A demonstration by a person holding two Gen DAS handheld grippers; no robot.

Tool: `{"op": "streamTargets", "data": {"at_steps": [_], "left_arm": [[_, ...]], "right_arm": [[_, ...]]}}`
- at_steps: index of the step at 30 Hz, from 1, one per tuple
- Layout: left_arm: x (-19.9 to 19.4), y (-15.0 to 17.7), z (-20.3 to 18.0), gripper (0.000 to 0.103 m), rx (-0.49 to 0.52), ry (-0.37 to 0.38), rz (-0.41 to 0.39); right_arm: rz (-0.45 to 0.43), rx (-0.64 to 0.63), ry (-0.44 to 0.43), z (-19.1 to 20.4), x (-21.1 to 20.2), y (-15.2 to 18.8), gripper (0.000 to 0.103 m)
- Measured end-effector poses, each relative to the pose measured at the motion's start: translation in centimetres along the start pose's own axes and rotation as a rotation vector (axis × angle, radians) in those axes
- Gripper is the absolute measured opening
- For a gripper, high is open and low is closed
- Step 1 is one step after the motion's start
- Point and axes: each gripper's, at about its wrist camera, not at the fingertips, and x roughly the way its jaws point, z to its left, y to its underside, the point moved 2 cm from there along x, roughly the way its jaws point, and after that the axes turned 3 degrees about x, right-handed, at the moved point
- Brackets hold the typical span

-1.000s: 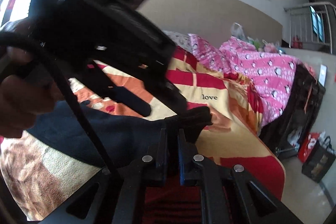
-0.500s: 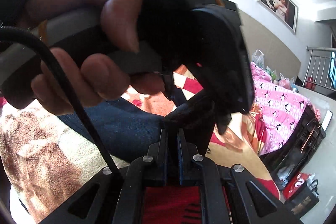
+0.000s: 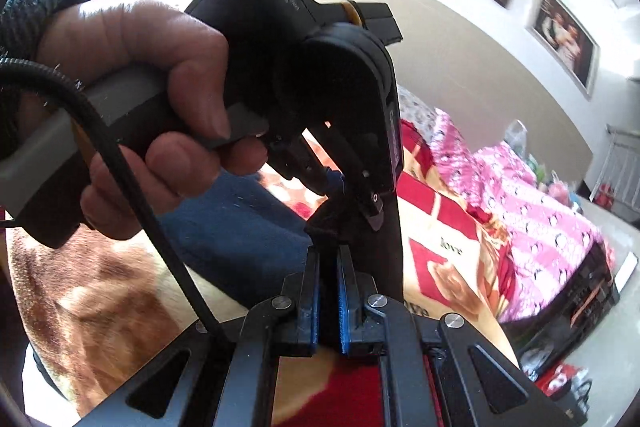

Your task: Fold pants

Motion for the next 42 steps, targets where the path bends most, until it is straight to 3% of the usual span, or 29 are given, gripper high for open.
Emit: {"op": "streamTargets", "data": {"at_steps": [10,18,33,35,42], "left_arm": [[-5.5,1.2,4.7,0.01,-0.025,-0.051,-0.107],[-8.5,3.3,9.4,0.009,-0.126,-0.104,-0.135],[-9.5,4.9,11.6,0.011,-0.169,-0.139,-0.13],[-9.4,5.2,11.9,0.015,-0.172,-0.163,-0.133],[-9.7,6.0,12.5,0.013,-0.197,-0.163,-0.193]], "right_arm": [[-0.042,-0.065,-0.115,4.5,0.4,-3.7,0.007],[-0.06,-0.104,-0.219,8.3,1.2,-5.4,0.004],[-0.084,-0.087,-0.273,10.3,1.0,-6.1,0.004],[-0.068,-0.075,-0.301,10.4,1.2,-6.0,0.004],[-0.042,-0.036,-0.383,10.0,1.3,-5.5,0.007]]}}
